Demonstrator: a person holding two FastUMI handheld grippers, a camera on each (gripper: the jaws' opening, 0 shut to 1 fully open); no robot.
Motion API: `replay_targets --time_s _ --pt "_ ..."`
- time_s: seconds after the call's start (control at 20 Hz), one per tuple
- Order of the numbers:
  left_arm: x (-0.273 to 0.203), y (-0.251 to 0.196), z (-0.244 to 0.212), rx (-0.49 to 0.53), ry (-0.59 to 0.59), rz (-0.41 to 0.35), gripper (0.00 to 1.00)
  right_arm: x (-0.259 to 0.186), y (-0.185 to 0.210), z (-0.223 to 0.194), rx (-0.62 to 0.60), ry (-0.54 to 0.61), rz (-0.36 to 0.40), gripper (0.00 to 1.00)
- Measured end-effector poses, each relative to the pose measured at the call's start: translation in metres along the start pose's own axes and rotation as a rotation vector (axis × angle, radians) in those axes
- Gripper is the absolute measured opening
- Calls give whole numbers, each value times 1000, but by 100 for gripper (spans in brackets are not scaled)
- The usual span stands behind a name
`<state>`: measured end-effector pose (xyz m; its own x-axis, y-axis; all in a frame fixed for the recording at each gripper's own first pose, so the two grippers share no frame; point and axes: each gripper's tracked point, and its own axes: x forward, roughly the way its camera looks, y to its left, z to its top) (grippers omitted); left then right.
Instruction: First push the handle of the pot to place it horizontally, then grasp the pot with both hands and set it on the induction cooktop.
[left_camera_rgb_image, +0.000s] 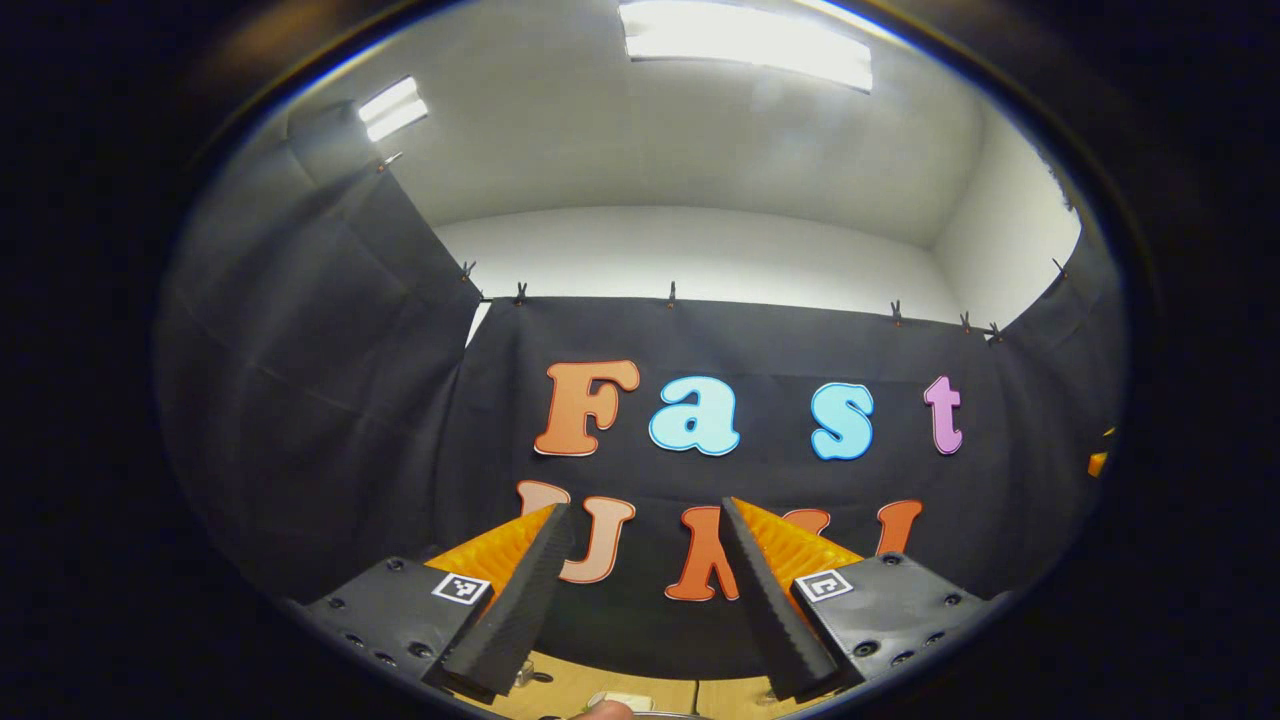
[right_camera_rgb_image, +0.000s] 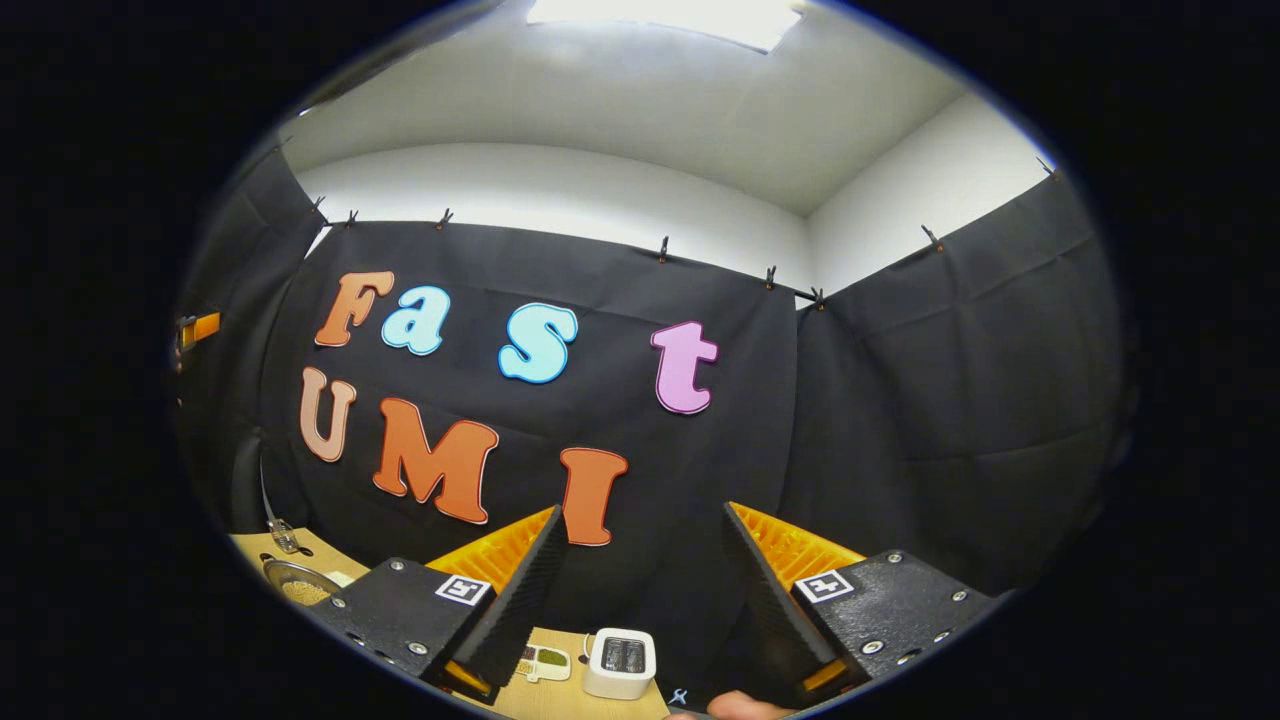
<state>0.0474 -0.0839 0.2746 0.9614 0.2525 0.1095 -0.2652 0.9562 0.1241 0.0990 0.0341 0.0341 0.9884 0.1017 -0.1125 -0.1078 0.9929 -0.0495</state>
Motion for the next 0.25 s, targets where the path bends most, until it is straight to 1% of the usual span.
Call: replay_targets --time_s 0.1,0.15,0.25 --pt "-1 -9 -5 -17 16 -24 94 1 2 2 -5 -3 3 95" --pt "0 -14 -9 -25 27 -34 95 0 3 2 -6 -4 6 95" --pt "3 -20 -12 -31 40 -45 94 1 7 4 -6 -1 13 95"
